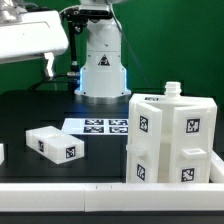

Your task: Assemble cabinet

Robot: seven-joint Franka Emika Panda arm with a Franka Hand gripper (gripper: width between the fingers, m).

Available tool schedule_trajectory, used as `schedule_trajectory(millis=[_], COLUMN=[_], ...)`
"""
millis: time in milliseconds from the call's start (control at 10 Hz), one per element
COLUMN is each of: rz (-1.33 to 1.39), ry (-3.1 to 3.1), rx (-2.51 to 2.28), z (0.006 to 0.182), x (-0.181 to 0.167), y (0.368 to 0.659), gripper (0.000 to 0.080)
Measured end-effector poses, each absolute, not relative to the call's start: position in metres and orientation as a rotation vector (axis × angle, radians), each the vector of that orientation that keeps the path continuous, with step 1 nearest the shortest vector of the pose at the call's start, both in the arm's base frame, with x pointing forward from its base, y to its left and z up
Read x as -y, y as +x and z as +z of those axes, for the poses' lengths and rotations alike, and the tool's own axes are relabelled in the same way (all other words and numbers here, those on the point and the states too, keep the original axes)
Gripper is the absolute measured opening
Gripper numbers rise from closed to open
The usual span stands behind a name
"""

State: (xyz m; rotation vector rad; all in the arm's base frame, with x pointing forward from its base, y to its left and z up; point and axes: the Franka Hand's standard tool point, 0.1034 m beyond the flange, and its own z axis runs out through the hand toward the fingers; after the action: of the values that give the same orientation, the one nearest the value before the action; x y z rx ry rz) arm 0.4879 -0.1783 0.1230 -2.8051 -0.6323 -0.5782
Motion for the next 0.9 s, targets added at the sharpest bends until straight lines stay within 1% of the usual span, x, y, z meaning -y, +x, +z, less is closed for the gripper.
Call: schedule_trajectory(millis=[200,400,500,600,700,900], rz=[-0.504,-0.504,-0.549,-0.595,-0.641,-0.632], ry=[-2.762,-2.77,-2.811,-2.843,-2.893,-2.871], rx=[0.595,0.551,0.553,0.555,0.519,0.512], z=[0.102,0.073,0.056,0.034,0.025,0.026], x=[0.16,0.14,0.132,0.133,0.143,0.139], y=[0.495,0.502,0.509,0.512,0.511,0.513], gripper=[0.0795,0.0795,0.0795,0.0795,0.0795,0.0795])
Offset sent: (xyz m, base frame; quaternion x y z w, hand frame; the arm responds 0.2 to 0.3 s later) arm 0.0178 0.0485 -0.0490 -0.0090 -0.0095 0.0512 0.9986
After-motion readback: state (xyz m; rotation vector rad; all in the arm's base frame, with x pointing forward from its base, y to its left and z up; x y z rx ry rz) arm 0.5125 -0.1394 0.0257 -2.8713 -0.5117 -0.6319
